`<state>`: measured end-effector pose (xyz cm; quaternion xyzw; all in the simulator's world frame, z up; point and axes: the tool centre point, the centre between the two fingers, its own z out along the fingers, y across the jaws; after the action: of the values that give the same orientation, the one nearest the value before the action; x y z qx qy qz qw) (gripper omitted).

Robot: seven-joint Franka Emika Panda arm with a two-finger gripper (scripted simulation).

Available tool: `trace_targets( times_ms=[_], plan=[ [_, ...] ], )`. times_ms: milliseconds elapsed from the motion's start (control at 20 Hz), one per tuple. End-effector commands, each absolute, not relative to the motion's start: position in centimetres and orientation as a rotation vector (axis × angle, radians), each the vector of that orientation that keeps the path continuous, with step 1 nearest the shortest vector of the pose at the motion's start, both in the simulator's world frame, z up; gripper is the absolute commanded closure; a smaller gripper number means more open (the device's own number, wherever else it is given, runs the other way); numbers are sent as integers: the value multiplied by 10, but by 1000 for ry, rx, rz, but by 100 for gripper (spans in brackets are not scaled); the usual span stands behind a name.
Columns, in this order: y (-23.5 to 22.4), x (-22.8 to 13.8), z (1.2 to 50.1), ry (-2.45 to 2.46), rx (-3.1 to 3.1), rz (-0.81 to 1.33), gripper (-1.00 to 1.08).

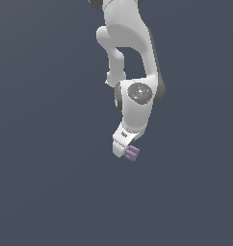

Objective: Pick up the object and move it to a goal position.

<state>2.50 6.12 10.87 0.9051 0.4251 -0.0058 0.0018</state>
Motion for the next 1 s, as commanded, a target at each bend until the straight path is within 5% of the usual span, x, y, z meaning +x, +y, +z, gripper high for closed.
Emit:
trace_targets(
  times_ms=[0, 950],
  plan=[
    [64, 27, 106, 1408, 2806, -12, -92],
    [70, 30, 83, 1536, 2740, -1, -92]
  ],
)
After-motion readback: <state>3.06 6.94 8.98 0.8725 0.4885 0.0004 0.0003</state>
